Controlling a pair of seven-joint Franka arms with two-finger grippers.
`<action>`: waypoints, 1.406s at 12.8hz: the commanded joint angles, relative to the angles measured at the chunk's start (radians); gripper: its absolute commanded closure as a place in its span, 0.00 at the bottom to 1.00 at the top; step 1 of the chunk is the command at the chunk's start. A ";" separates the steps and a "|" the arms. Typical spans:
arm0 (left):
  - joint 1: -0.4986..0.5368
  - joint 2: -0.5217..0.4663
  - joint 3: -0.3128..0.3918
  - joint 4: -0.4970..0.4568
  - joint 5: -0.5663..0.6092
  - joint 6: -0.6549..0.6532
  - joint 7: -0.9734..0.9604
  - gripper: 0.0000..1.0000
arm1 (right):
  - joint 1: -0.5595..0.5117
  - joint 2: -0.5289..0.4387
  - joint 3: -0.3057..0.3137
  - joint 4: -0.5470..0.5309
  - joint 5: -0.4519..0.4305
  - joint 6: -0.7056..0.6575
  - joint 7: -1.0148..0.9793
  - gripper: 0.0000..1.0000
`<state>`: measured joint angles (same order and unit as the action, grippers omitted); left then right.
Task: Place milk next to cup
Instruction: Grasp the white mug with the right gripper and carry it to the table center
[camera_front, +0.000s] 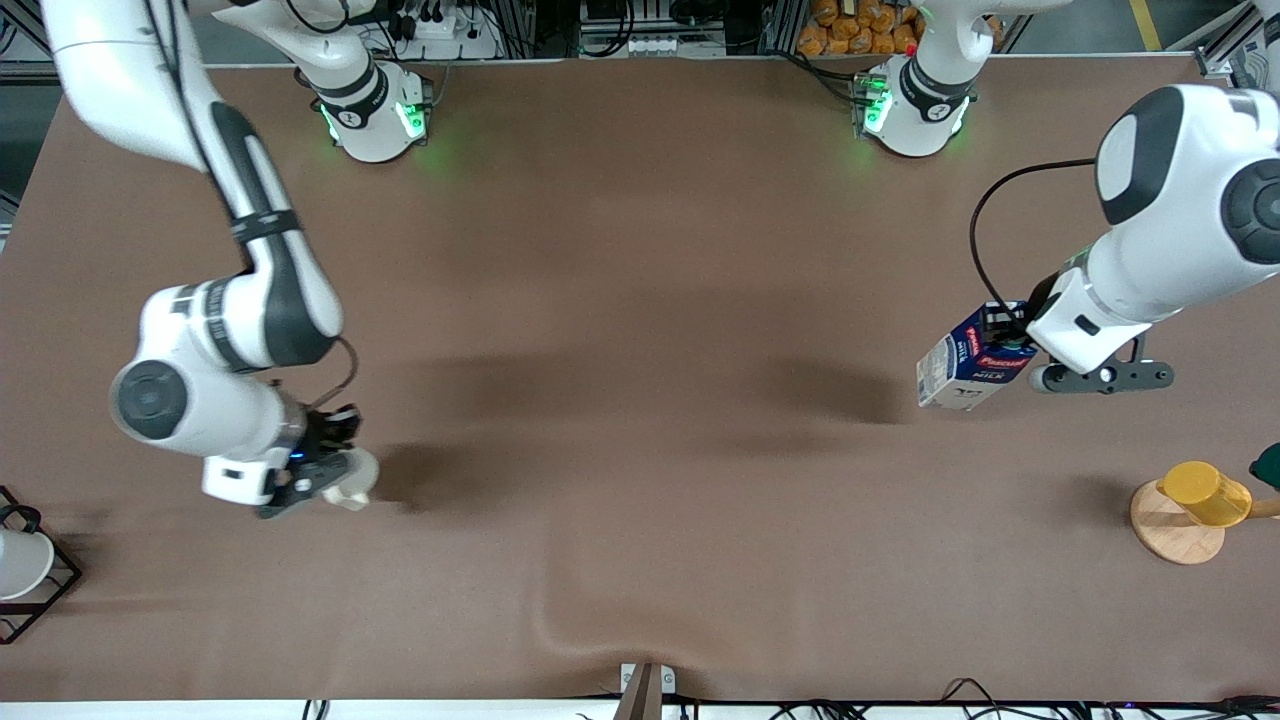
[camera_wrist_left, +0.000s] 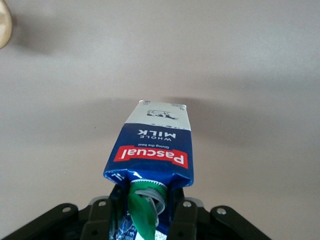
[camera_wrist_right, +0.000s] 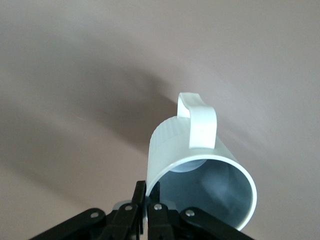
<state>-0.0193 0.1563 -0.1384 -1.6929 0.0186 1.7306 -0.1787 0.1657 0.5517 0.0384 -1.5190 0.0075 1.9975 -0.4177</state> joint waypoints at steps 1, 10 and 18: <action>0.013 -0.004 -0.004 0.029 -0.003 -0.042 0.008 0.75 | 0.154 0.007 -0.011 0.043 0.006 -0.003 -0.004 1.00; 0.004 -0.026 -0.029 0.050 -0.003 -0.054 0.002 0.76 | 0.452 0.103 -0.014 0.100 0.002 0.118 0.010 1.00; -0.004 -0.003 -0.047 0.059 -0.005 -0.089 -0.005 0.76 | 0.483 0.125 -0.015 0.053 -0.007 0.044 0.417 1.00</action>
<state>-0.0244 0.1488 -0.1788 -1.6493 0.0185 1.6613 -0.1803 0.6234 0.6679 0.0358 -1.4657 0.0065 2.0480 -0.0792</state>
